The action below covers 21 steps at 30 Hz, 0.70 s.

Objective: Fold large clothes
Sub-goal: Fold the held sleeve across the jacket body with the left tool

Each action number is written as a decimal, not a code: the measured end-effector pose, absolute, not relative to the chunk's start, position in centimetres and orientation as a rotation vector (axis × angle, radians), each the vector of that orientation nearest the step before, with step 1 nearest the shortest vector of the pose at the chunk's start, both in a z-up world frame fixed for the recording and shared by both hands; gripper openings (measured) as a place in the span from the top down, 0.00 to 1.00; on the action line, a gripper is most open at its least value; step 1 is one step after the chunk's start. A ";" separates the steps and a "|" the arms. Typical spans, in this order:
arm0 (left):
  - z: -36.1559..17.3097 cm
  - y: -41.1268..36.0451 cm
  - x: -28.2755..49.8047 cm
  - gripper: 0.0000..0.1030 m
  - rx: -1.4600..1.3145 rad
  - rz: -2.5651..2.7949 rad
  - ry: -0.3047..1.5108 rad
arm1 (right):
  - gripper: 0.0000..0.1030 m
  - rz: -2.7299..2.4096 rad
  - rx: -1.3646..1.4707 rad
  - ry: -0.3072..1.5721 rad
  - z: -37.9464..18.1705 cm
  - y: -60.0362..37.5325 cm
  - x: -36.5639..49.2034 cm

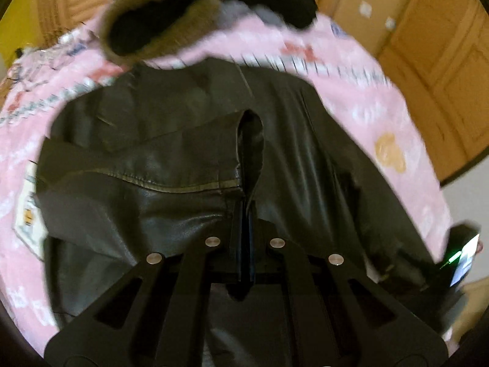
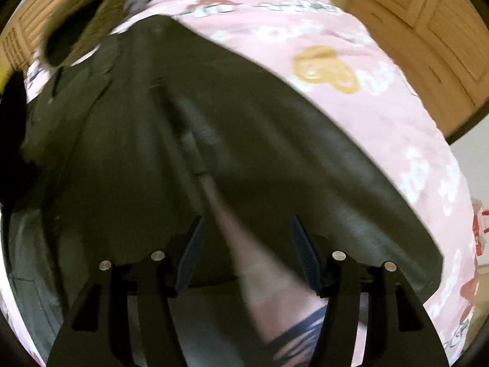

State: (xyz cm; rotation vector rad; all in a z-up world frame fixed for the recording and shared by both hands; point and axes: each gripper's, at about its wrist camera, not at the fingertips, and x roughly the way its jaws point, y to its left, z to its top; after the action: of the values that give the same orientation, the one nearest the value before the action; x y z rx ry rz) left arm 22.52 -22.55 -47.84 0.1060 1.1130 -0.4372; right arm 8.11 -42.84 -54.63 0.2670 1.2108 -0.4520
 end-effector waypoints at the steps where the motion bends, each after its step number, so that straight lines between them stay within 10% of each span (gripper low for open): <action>1: -49.4 -23.2 22.1 0.98 0.119 -0.450 1.127 | 0.46 -0.458 0.262 1.209 -54.7 -43.6 8.1; 21: -56.9 -22.7 20.8 0.94 0.209 -0.548 1.193 | 0.31 -0.160 0.334 1.163 -53.4 -39.3 15.4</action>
State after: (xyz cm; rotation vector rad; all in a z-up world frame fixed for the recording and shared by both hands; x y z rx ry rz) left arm 20.76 -22.67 -56.92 0.2090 1.1932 -0.5480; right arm 15.40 -39.33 -53.36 0.3341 1.1627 -0.1602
